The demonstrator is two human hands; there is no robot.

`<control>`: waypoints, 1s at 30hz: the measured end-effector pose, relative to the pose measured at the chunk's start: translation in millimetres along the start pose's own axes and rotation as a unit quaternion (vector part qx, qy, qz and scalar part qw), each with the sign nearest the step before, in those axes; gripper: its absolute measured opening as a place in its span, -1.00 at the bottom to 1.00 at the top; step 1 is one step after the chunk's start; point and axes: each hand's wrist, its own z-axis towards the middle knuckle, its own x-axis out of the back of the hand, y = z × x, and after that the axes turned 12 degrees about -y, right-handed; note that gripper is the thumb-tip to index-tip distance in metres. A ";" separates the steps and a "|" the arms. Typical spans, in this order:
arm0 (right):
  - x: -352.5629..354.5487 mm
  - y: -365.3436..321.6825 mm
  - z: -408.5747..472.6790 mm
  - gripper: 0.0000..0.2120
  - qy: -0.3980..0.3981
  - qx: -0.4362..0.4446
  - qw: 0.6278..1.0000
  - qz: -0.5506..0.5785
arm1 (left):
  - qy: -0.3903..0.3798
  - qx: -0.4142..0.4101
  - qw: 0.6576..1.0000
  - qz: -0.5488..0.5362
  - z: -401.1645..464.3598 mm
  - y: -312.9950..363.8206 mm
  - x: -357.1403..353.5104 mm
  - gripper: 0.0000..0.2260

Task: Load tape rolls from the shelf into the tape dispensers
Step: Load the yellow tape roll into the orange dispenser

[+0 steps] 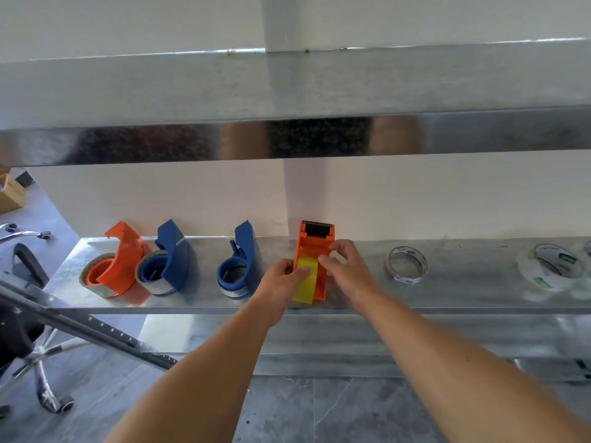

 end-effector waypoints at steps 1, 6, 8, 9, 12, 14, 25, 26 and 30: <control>0.0 0.8 -0.2 -0.83 0.000 0.006 1.000 -0.012 | -0.005 -0.001 1.000 -0.001 0.1 -0.8 -0.5 -0.83; 2.5 -0.7 1.7 -0.89 -0.034 0.000 0.993 -0.112 | -0.034 -0.010 0.999 -0.008 -1.6 -4.1 -4.4 -0.75; 2.5 -3.3 2.7 -0.92 -0.047 0.009 0.985 -0.163 | -0.034 -0.016 0.999 -0.010 -1.9 -3.8 -6.3 -0.74; 2.5 -4.6 3.7 -0.93 -0.045 0.012 0.980 -0.192 | -0.036 -0.017 0.999 -0.011 -2.0 -3.3 -6.8 -0.74; 1.5 -9.8 7.2 -0.87 -0.020 0.019 0.969 -0.247 | -0.044 -0.011 0.999 -0.025 -2.3 -3.9 -6.9 -0.77; 0.6 -14.4 5.3 -0.90 -0.015 0.023 0.962 -0.270 | -0.053 -0.008 0.998 -0.031 -3.8 -2.9 -7.7 -0.78; -1.9 -24.0 9.1 -0.84 0.019 0.062 0.945 -0.321 | -0.091 -0.017 0.995 -0.028 -10.0 6.4 -8.0 -0.82; -3.2 -23.8 9.2 -0.83 0.023 0.065 0.943 -0.326 | -0.092 -0.018 0.995 -0.024 -10.2 6.9 -7.2 -0.82; -8.4 -20.3 9.7 -0.88 0.038 0.050 0.937 -0.343 | -0.092 -0.010 0.996 0.012 -12.1 6.7 -6.9 -0.82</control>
